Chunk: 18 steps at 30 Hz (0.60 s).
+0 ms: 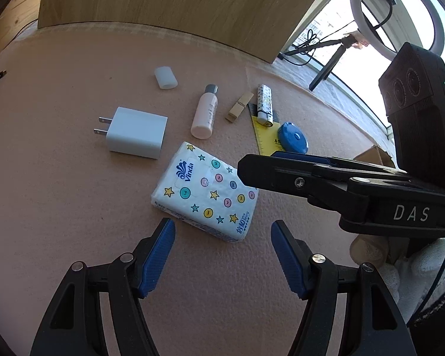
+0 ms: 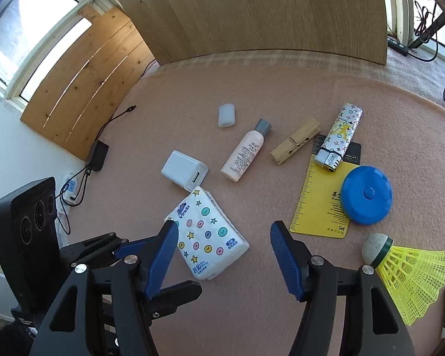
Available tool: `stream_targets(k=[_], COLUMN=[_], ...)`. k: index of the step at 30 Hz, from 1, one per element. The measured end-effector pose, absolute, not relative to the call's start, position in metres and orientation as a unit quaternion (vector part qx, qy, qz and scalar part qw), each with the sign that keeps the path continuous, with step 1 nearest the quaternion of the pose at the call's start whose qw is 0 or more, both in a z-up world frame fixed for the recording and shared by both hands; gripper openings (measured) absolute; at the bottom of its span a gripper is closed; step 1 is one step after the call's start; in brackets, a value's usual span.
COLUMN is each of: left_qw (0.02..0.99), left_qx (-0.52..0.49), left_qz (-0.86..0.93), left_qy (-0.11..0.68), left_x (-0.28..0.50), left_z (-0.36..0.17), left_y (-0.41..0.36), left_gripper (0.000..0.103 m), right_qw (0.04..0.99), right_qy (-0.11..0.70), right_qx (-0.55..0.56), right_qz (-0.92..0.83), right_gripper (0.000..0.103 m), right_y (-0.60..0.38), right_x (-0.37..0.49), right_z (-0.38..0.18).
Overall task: Organize objects
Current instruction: 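Move the left tool to the star-print tissue pack and grasp it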
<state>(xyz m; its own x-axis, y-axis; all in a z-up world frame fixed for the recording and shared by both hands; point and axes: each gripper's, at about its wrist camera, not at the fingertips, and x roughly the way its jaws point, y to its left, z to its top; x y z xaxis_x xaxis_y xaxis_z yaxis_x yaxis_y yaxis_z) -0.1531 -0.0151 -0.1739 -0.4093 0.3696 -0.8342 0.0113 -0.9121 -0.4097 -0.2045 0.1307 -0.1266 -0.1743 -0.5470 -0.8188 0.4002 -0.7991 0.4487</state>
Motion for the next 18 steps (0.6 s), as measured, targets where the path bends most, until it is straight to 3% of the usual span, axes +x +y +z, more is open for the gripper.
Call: stream_targets(k=[5,10,12,18], left_qw=[0.111,0.116,0.118,0.116], left_qx=[-0.530,-0.532,-0.531,-0.528], left_qz=[0.820,0.819,0.820,0.823], left_qy=[-0.183,-0.183,-0.180,-0.175], left_x=[-0.154,-0.154,-0.153,-0.150], left_z=[-0.176,-0.180,-0.180,-0.181], left_y=[-0.019,-0.021,-0.020,-0.020], left_gripper=[0.069,0.053,0.047,0.044], right_qw=[0.318,0.318,0.318,0.314], right_qy=[-0.078,-0.099,-0.101,-0.106], right_qx=[0.583,0.598,0.601,0.602], right_qz=[-0.743,-0.730,-0.726,-0.726], right_gripper=[0.047,0.030,0.028,0.026], right_y=[0.119,0.116,0.116,0.120], right_x=[-0.212,-0.210,-0.208,-0.197], right_z=[-0.143,-0.152,-0.153,-0.155])
